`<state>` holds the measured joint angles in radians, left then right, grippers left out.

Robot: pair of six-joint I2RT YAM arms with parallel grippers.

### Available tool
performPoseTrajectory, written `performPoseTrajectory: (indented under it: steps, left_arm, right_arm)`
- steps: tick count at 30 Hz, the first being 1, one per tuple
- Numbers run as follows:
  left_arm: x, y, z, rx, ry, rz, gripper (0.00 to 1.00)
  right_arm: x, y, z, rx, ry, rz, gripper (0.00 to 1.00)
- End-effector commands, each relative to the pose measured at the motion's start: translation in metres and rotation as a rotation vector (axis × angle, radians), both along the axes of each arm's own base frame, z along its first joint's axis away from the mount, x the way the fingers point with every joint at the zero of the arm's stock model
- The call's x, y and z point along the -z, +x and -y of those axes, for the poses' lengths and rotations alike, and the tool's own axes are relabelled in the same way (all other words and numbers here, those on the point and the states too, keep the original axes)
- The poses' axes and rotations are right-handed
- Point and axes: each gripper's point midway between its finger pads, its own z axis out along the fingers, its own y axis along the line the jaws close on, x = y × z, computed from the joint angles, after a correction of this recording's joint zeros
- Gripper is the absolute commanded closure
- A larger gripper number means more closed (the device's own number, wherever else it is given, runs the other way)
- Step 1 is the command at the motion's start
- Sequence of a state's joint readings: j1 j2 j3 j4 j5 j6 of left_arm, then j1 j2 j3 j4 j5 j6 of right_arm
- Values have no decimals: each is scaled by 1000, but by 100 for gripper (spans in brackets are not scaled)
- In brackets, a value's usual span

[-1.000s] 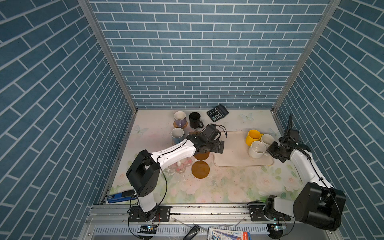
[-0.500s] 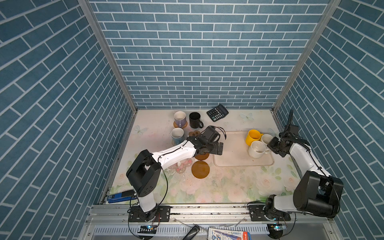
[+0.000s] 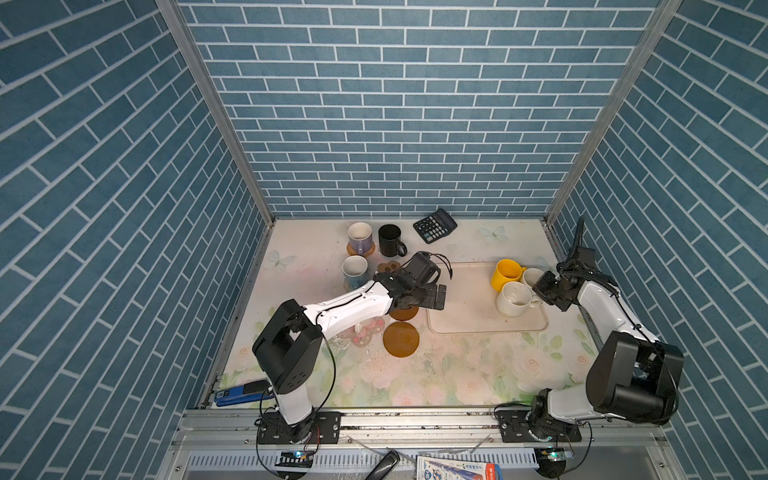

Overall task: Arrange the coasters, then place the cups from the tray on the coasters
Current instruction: 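Lower the right gripper onto the white speckled mug rim and close it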

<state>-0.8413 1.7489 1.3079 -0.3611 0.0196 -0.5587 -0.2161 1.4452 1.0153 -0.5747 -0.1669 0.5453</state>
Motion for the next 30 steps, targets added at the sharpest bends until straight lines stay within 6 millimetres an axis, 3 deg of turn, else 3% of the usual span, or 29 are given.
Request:
performPoseTrajectory:
  steps: [1, 8, 21, 30]
  left_arm:
    - [7, -3, -4, -6, 29, -6, 1]
    - [8, -6, -9, -11, 31, -9, 1]
    - [6, -23, -13, -3, 18, 7, 1]
    - [4, -30, -12, 6, 9, 14, 1]
  right_arm:
    - [-5, 12, 2, -8, -2, 26, 100]
    - [-1, 4, -2, -31, 3, 22, 100]
    - [7, -29, -23, -95, 2, -19, 100]
    - [-13, -23, -18, -86, -24, -4, 100]
